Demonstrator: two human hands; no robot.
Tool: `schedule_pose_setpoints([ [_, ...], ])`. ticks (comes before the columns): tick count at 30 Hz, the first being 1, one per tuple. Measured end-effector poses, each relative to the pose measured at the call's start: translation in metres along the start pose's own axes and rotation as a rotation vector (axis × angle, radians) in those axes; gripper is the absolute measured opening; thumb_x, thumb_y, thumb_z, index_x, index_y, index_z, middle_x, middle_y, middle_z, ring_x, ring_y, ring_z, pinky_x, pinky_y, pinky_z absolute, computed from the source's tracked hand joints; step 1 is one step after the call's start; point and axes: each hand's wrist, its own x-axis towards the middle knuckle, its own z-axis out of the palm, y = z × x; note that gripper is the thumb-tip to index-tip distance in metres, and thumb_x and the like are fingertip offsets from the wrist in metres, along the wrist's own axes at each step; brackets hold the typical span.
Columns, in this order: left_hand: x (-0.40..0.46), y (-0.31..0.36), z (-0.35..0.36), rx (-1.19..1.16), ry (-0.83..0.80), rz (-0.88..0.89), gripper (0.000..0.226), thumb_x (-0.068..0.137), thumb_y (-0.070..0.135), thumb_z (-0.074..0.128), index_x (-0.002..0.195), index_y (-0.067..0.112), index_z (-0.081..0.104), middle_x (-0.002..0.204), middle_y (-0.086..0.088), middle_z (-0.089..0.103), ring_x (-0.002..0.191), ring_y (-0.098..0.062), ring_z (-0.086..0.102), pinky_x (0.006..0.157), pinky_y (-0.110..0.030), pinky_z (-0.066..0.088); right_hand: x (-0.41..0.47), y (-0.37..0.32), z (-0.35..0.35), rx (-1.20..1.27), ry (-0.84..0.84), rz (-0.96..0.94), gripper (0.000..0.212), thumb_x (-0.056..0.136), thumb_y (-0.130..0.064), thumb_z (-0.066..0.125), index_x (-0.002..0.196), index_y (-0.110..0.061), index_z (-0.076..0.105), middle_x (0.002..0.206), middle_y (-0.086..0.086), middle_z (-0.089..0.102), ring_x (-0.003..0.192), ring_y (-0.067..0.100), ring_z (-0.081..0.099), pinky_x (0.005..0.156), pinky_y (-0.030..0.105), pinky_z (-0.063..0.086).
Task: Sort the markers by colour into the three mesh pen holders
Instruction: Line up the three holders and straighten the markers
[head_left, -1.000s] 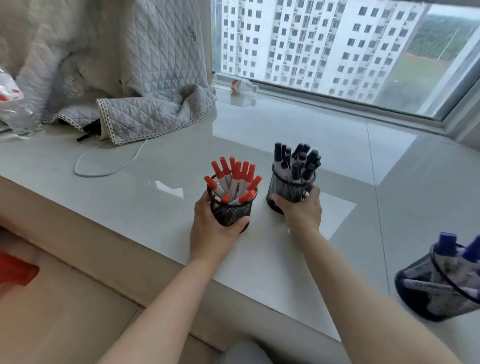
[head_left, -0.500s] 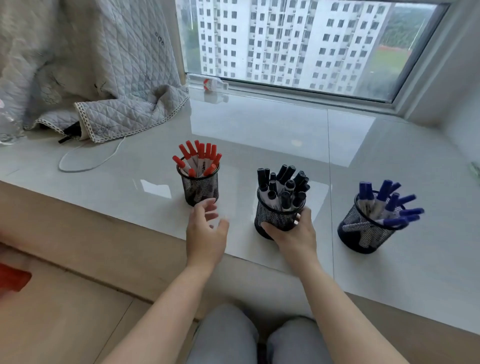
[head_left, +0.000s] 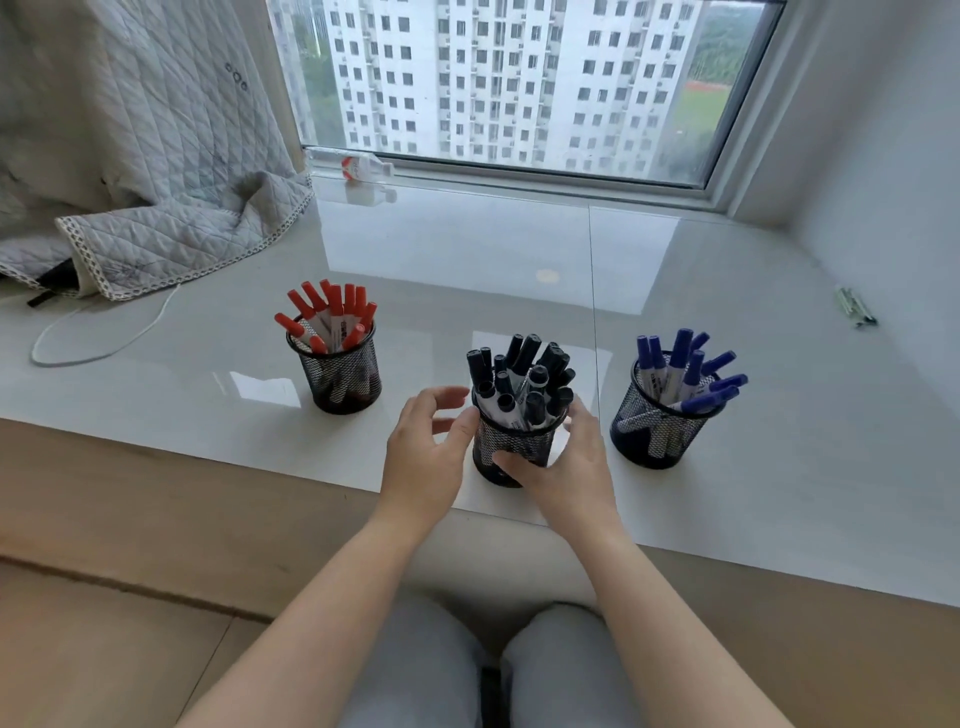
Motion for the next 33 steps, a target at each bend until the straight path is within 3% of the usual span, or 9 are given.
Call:
schedule_pose_setpoints([
  [2, 0.003, 0.002, -0.001, 0.013, -0.012, 0.037, 0.011, 0.092, 0.029, 0.052, 0.1, 0.037, 0.055, 0.109, 0.006, 0.059, 0.089, 0.004, 0.057, 0.077, -0.017, 0.046, -0.006, -0.008, -0.01, -0.005, 0.139, -0.17, 0.09, 0.065, -0.037, 0.08, 0.138, -0.024, 0.031, 0.129, -0.006, 0.038, 0.124, 0.018, 0.039, 0.105, 0.034, 0.035],
  [6, 0.005, 0.009, -0.004, 0.072, -0.022, 0.159, 0.014, 0.092, 0.029, 0.053, 0.096, 0.043, 0.053, 0.104, 0.01, 0.057, 0.085, 0.01, 0.055, 0.067, -0.005, 0.042, -0.007, -0.029, -0.022, -0.214, 0.392, -0.627, 0.048, 0.072, -0.039, 0.068, 0.113, -0.024, 0.05, 0.106, -0.002, 0.048, 0.098, 0.014, 0.043, 0.089, 0.023, 0.035],
  [9, 0.006, 0.013, -0.005, 0.105, -0.045, 0.216, 0.021, 0.09, 0.028, 0.056, 0.092, 0.048, 0.05, 0.102, 0.014, 0.057, 0.085, 0.009, 0.056, 0.066, -0.006, 0.044, -0.001, -0.04, -0.023, -0.462, 0.444, -0.735, 0.026, 0.074, -0.041, 0.066, 0.09, -0.02, 0.067, 0.096, 0.003, 0.058, 0.092, 0.018, 0.042, 0.076, 0.029, 0.038],
  [12, 0.009, 0.015, -0.004, 0.125, -0.054, 0.226, 0.021, 0.09, 0.026, 0.057, 0.092, 0.046, 0.052, 0.1, 0.012, 0.059, 0.086, 0.007, 0.056, 0.067, -0.006, 0.044, 0.005, -0.043, -0.026, -0.642, 0.381, -0.736, 0.025, 0.067, -0.04, 0.076, 0.076, -0.019, 0.068, 0.097, 0.003, 0.062, 0.1, 0.02, 0.04, 0.076, 0.034, 0.043],
  [16, 0.019, 0.017, -0.001, 0.181, -0.084, 0.224, 0.012, 0.09, 0.021, 0.057, 0.1, 0.025, 0.063, 0.1, 0.003, 0.06, 0.081, 0.001, 0.058, 0.067, -0.006, 0.042, 0.013, -0.052, -0.033, -0.676, 0.216, -0.69, 0.024, 0.068, -0.041, 0.075, 0.069, -0.019, 0.067, 0.1, 0.001, 0.062, 0.103, 0.019, 0.041, 0.079, 0.035, 0.043],
  [21, 0.021, 0.022, 0.006, 0.241, -0.071, 0.25, 0.014, 0.09, 0.021, 0.057, 0.102, 0.018, 0.064, 0.095, 0.005, 0.058, 0.079, -0.004, 0.057, 0.067, -0.008, 0.04, 0.019, -0.057, -0.033, -0.655, 0.064, -0.517, 0.023, 0.076, -0.039, 0.064, 0.075, -0.016, 0.066, 0.103, -0.005, 0.055, 0.111, 0.02, 0.04, 0.082, 0.027, 0.027],
  [25, 0.022, 0.027, 0.011, 0.279, -0.089, 0.255, 0.016, 0.09, 0.025, 0.057, 0.102, 0.017, 0.064, 0.092, 0.008, 0.055, 0.079, -0.006, 0.056, 0.073, -0.02, 0.046, 0.022, -0.061, -0.041, -0.653, -0.007, -0.489, 0.026, 0.078, -0.042, 0.062, 0.08, -0.017, 0.068, 0.103, -0.006, 0.053, 0.112, 0.016, 0.035, 0.09, 0.029, 0.033],
  [29, 0.022, 0.033, 0.011, 0.278, -0.067, 0.312, 0.013, 0.088, 0.027, 0.059, 0.097, 0.018, 0.064, 0.086, 0.008, 0.059, 0.078, -0.009, 0.056, 0.07, -0.021, 0.045, 0.021, -0.068, -0.053, -0.516, 0.043, -0.483, 0.02, 0.076, -0.033, 0.066, 0.083, -0.015, 0.07, 0.1, -0.004, 0.056, 0.104, 0.015, 0.04, 0.087, 0.027, 0.036],
  [33, 0.027, 0.044, 0.004, 0.163, 0.082, 0.337, 0.005, 0.087, 0.033, 0.06, 0.087, 0.028, 0.06, 0.067, 0.014, 0.063, 0.064, 0.0, 0.057, 0.058, -0.011, 0.041, 0.022, -0.083, -0.064, -0.24, 0.169, -0.431, 0.009, 0.077, -0.03, 0.07, 0.076, -0.023, 0.065, 0.082, -0.012, 0.054, 0.083, 0.005, 0.045, 0.065, 0.013, 0.031],
])
